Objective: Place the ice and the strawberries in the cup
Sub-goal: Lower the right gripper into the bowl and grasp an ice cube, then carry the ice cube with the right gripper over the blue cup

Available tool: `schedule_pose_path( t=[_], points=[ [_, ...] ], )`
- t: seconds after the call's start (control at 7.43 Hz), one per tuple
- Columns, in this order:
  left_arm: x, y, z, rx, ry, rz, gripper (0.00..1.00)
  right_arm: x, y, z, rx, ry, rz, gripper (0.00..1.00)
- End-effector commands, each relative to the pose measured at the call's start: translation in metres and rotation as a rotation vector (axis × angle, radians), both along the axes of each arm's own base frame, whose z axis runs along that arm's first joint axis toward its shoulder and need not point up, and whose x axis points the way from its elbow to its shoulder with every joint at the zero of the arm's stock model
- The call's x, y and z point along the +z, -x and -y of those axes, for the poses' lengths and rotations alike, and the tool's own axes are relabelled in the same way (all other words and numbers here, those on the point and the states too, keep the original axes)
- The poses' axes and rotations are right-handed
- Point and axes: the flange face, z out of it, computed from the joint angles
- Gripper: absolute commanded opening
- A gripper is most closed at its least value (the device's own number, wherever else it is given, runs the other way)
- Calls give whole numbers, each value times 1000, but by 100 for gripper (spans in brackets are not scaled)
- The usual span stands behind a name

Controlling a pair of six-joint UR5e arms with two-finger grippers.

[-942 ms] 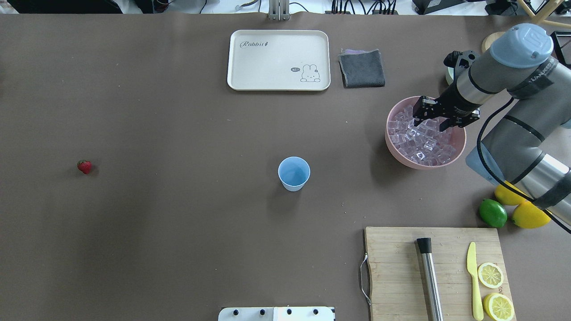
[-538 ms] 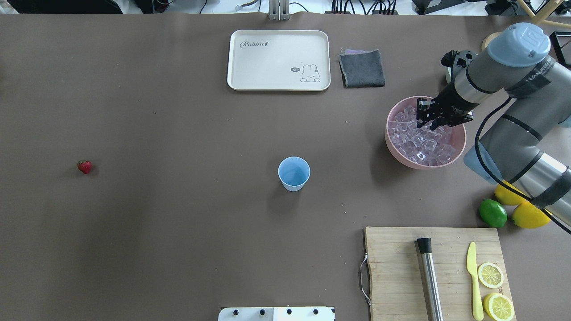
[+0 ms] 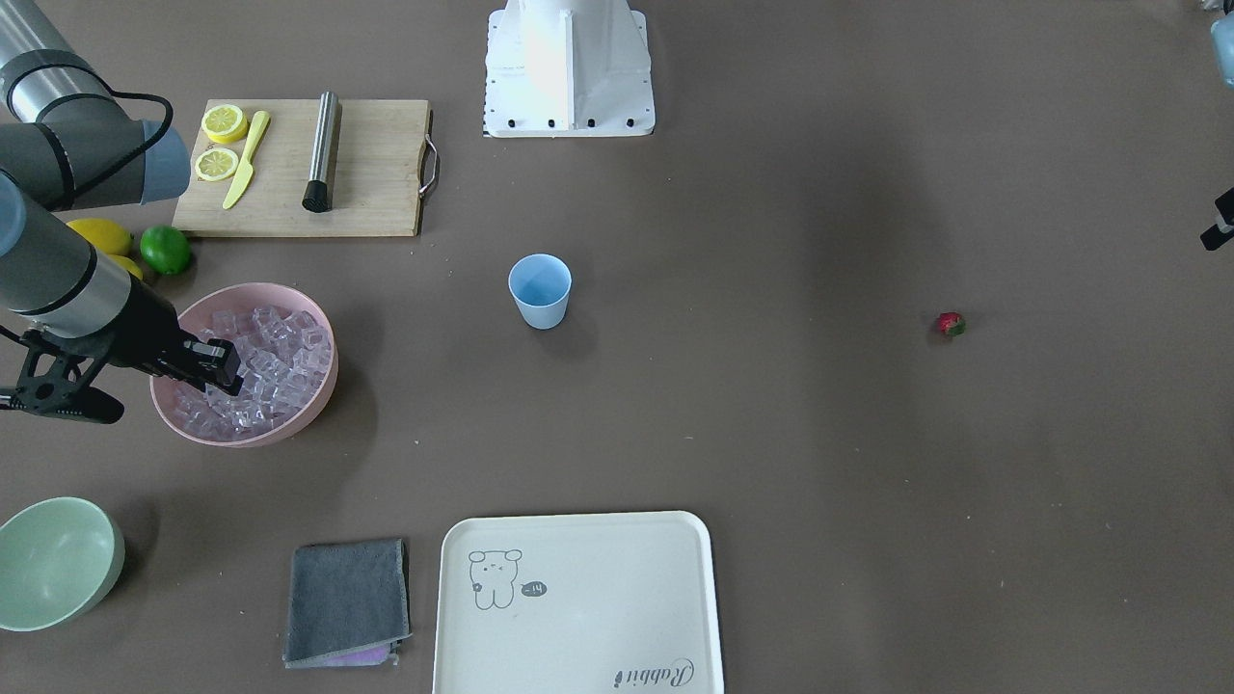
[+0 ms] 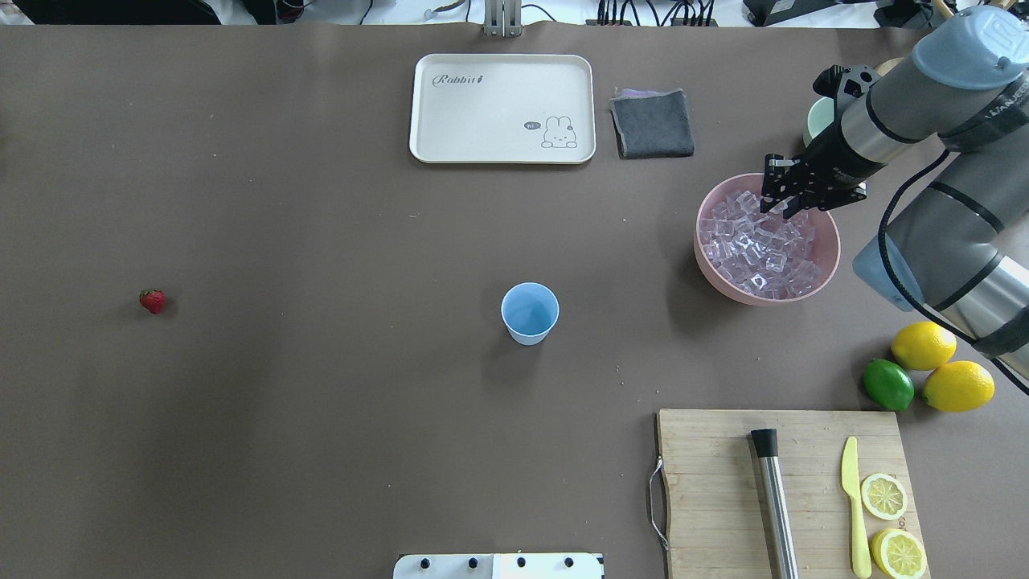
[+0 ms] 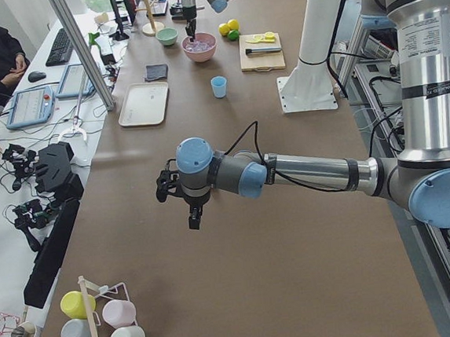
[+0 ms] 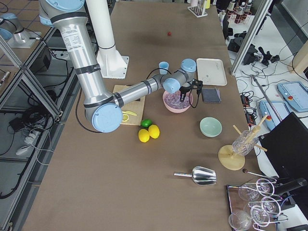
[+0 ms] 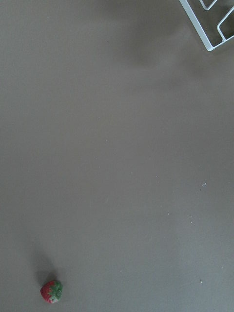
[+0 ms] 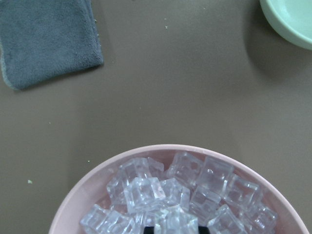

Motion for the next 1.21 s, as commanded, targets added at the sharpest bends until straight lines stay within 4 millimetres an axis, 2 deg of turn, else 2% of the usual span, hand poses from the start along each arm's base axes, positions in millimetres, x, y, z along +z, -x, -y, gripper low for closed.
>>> schedule_pose_path(
  t=[0.0, 0.13, 0.4, 0.81, 0.94, 1.08],
  points=[
    [1, 0, -1, 0, 2, 0, 98, -26, -5, -6, 3, -22, 33, 0],
    [1, 0, -1, 0, 3, 0, 98, -47, -1, -9, -2, -36, 60, 0],
    [4, 0, -1, 0, 9, 1, 97, -111, 45, -30, 34, 27, 125, 0],
    [6, 0, -1, 0, 14, 1, 98, -204, 152, -79, 43, 15, 82, 0],
    [8, 0, -3, 0, 18, 2, 98, -225, 175, -94, 28, -10, 72, 0],
    [8, 0, -4, 0, 18, 2, 97, -230, 188, -108, 11, -22, 72, 0]
  ],
)
